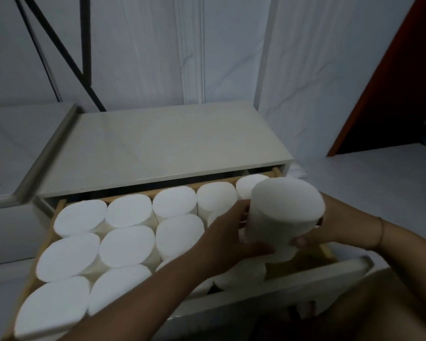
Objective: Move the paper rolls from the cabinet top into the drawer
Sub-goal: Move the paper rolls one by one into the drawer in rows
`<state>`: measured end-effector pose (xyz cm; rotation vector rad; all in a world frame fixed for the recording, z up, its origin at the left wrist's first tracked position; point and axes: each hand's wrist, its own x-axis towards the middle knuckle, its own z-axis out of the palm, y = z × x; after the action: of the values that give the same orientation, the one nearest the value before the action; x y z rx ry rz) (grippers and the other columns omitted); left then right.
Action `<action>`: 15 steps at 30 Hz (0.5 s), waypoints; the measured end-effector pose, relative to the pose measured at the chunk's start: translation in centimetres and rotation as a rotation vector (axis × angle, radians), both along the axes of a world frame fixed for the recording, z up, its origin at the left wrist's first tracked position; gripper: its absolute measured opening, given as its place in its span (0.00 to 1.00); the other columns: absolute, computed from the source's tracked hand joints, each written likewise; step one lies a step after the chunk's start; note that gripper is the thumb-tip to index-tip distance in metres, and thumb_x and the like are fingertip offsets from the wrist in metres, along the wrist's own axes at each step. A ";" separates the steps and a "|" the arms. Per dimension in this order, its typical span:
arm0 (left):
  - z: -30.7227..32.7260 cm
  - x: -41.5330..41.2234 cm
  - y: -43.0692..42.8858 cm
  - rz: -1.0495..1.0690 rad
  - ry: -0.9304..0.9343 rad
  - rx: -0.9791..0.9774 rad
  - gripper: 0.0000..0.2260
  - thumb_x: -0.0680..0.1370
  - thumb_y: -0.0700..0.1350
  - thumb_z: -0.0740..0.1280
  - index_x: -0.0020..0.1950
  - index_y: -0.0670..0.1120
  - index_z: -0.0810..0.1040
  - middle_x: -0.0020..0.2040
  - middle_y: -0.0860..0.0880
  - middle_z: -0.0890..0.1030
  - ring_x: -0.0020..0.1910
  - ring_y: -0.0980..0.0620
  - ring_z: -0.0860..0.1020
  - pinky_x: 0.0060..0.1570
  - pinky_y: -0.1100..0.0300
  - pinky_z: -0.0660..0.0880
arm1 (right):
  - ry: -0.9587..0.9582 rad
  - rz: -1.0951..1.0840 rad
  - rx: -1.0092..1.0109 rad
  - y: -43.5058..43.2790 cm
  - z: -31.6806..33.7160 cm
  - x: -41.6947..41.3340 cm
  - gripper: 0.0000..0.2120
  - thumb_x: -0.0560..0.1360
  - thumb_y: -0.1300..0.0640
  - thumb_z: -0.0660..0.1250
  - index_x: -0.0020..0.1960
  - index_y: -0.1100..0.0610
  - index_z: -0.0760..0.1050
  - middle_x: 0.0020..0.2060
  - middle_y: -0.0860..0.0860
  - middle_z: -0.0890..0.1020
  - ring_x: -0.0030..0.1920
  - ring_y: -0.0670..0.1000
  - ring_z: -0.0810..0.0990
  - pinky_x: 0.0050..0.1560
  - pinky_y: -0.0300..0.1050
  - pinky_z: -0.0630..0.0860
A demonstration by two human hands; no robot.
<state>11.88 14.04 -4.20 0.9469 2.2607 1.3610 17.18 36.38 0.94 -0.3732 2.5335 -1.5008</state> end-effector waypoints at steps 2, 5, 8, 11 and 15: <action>0.4 0.8 1.2 -0.022 0.011 0.038 0.32 0.67 0.59 0.74 0.62 0.75 0.57 0.59 0.71 0.70 0.60 0.70 0.70 0.52 0.73 0.71 | -0.045 0.030 -0.006 1.2 0.3 1.1 0.40 0.60 0.48 0.77 0.63 0.27 0.60 0.62 0.32 0.72 0.62 0.36 0.71 0.54 0.25 0.70; 1.0 1.6 2.7 -0.077 -0.002 0.104 0.33 0.67 0.60 0.72 0.67 0.65 0.61 0.64 0.63 0.72 0.63 0.62 0.71 0.59 0.62 0.74 | -0.092 0.049 -0.013 2.6 0.6 2.1 0.40 0.61 0.50 0.78 0.64 0.29 0.61 0.63 0.35 0.73 0.63 0.39 0.72 0.56 0.27 0.70; 2.1 2.2 3.7 -0.082 -0.021 0.161 0.30 0.66 0.61 0.71 0.64 0.67 0.63 0.61 0.67 0.72 0.62 0.66 0.71 0.56 0.70 0.72 | -0.117 0.044 -0.023 3.2 0.9 2.8 0.40 0.60 0.51 0.78 0.64 0.29 0.62 0.62 0.35 0.73 0.62 0.39 0.72 0.57 0.28 0.70; 2.4 2.5 4.3 -0.069 -0.011 0.185 0.29 0.67 0.59 0.73 0.64 0.66 0.64 0.61 0.67 0.72 0.62 0.65 0.71 0.55 0.71 0.73 | -0.169 0.030 -0.051 3.6 0.9 3.3 0.39 0.61 0.50 0.77 0.64 0.30 0.62 0.62 0.35 0.74 0.63 0.40 0.72 0.57 0.30 0.71; 2.3 2.6 4.4 -0.072 -0.028 0.237 0.28 0.69 0.57 0.72 0.66 0.61 0.64 0.61 0.67 0.73 0.62 0.65 0.72 0.54 0.73 0.72 | -0.235 -0.047 -0.261 2.7 1.1 4.0 0.41 0.59 0.33 0.73 0.66 0.43 0.61 0.56 0.38 0.79 0.60 0.43 0.76 0.53 0.34 0.74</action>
<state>14.44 18.45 -1.89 1.0657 2.0562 1.6244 21.16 39.07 2.06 -0.1598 2.1886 -1.7830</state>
